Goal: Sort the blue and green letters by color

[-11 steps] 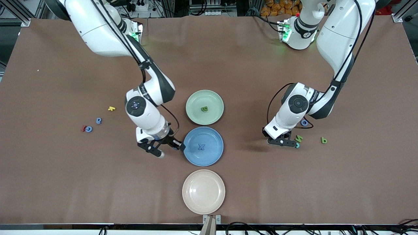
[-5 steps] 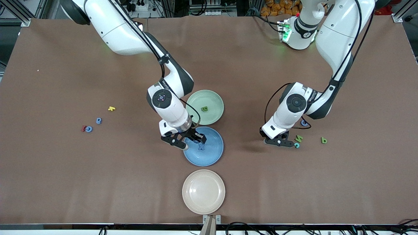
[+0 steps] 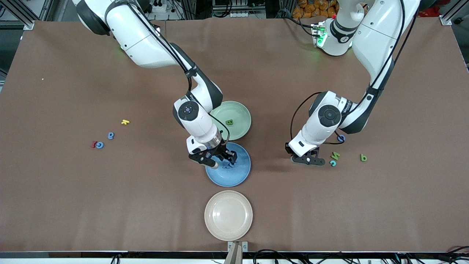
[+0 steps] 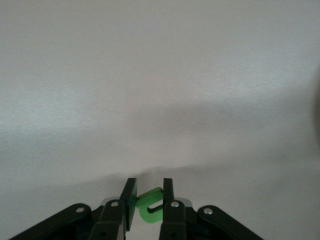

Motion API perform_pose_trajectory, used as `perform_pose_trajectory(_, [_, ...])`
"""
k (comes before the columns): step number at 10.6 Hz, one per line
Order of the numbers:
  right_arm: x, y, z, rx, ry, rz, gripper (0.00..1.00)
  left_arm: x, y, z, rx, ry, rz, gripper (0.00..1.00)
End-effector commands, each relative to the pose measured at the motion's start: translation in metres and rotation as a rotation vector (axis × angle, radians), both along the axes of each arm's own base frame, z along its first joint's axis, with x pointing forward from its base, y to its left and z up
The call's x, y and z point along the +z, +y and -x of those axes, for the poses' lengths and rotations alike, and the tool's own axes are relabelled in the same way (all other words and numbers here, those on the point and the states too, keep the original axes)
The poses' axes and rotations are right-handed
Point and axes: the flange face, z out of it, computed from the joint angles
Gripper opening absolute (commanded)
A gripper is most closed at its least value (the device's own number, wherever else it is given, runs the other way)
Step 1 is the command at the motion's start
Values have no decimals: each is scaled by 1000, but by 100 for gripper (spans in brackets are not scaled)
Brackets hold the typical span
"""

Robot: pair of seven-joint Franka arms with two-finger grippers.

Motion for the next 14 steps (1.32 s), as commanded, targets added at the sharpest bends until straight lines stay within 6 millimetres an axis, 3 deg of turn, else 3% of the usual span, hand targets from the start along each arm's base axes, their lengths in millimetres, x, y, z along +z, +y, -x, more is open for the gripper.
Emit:
perform_pose_trajectory(1, [11,0,-10,-19,-17,-18,76,16,-31,12,60,31,46,13])
perform_pose_trajectory(3, [21,-15,-18,-28,-21,-12,79,18,-53,25,98,51,60,13])
perform_pose_trajectory(4, [16,-28,-21,-39,-9,0,92,18,-68,33,110,57,63,13])
perform_pose_trajectory(5, [9,-44,-21,-27,1,24,100,21,-84,41,128,59,70,13])
perform_pose_trajectory(6, [5,-67,-25,3,1,50,100,23,-98,48,149,60,76,13])
perform_pose_trajectory(10, [-13,-175,-25,89,40,155,100,40,-169,77,219,58,124,13])
perform_pose_trajectory(12, [-13,-240,-20,172,48,221,100,34,-202,101,244,73,127,13])
perform_pose_trajectory(14, [-5,-302,-11,232,49,269,100,26,-214,115,262,86,119,15])
